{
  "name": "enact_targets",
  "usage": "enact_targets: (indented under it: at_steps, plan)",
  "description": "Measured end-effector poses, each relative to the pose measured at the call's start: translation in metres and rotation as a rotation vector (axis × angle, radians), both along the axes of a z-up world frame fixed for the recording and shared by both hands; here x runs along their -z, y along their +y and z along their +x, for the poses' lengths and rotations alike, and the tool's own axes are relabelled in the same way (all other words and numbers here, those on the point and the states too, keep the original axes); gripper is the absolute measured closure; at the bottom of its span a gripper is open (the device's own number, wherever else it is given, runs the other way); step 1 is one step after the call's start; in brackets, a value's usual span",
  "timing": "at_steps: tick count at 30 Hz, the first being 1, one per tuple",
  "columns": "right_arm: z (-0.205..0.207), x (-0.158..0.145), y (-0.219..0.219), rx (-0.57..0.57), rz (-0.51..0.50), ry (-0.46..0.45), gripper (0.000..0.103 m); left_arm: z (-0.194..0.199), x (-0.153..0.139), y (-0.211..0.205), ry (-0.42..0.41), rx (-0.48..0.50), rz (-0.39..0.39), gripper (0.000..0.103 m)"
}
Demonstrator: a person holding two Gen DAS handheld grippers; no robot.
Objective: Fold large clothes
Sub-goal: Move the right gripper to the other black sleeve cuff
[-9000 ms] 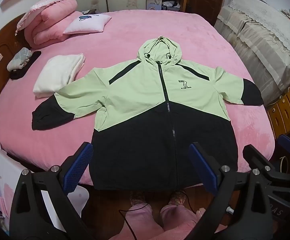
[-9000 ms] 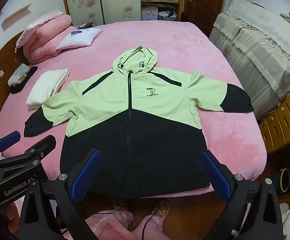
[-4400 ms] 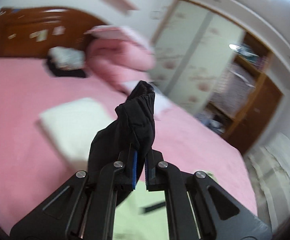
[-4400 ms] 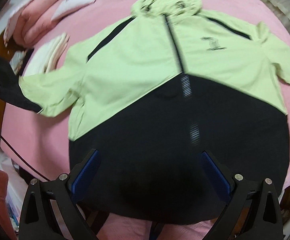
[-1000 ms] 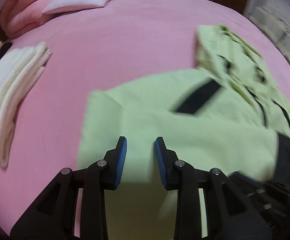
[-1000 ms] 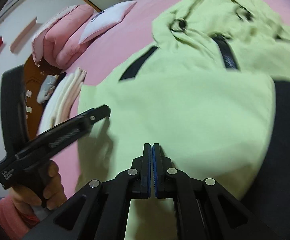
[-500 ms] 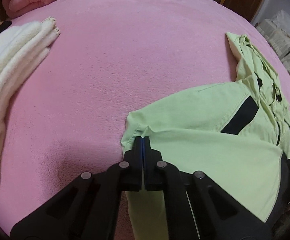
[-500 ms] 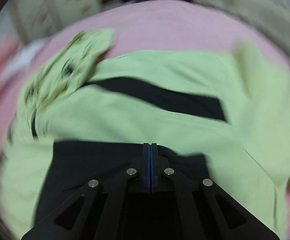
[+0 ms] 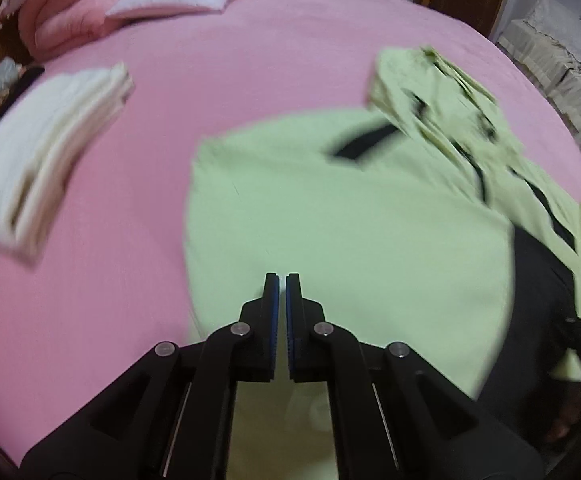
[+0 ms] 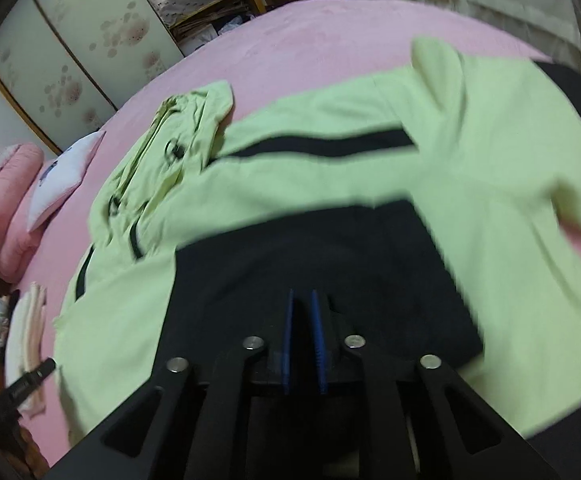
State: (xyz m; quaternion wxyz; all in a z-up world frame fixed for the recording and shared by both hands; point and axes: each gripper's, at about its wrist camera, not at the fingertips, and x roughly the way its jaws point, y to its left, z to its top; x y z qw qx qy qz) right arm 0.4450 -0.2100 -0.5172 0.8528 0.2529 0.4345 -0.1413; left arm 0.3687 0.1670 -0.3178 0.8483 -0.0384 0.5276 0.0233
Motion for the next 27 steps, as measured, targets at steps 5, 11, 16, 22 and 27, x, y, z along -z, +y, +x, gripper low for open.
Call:
enact_targets:
  at_steps: [5,11,16,22,27]
  plan:
    - [-0.042,0.006,0.003,-0.101,0.112,0.005,0.07,-0.058,0.006,-0.063,0.129,0.054,-0.036,0.102]
    - [-0.083,-0.018,-0.046,-0.276,0.169,0.019,0.049,-0.113,-0.006,-0.179,0.209,0.116,-0.048,0.088]
    - [-0.111,-0.033,-0.119,-0.258,0.196,0.064,0.044,-0.139,-0.02,-0.28,0.243,0.128,-0.106,0.082]
    - [-0.156,-0.042,-0.242,-0.069,0.316,0.108,0.036,-0.146,-0.024,-0.396,0.29,0.246,-0.139,0.069]
    - [-0.178,-0.038,-0.339,0.063,0.244,0.119,0.036,-0.146,-0.02,-0.474,0.3,0.372,-0.072,0.067]
